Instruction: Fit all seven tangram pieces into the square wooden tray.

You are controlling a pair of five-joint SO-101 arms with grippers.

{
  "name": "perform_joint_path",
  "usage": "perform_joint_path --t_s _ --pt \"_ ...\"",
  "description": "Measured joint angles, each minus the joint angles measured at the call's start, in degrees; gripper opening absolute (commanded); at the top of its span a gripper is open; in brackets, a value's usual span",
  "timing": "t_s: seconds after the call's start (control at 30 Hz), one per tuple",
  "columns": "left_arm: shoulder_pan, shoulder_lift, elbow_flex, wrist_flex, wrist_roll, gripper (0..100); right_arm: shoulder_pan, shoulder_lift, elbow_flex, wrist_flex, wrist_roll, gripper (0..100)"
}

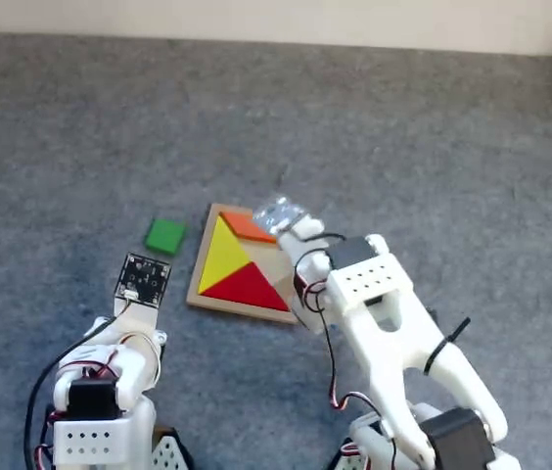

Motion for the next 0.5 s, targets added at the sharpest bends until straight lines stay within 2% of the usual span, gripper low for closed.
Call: perform_joint_path --t_s 0.17,0.37,0.43,0.5 --pt "0.00 0.00 0.00 0.00 0.00 0 -3.34 -0.88 -0.70 -2.99 -12.40 9.1" --pt "0.00 0.00 0.00 0.00 0.00 0 -5.10 -0.88 -0.70 -9.23 -21.36 9.1" --pt "0.00 0.00 0.00 0.00 0.00 0 -5.45 -0.88 -0.70 -10.29 -27.43 9.1" --pt "0.00 0.00 0.00 0.00 0.00 0 -6.24 -0.88 -0.70 -12.13 -37.19 9.1"
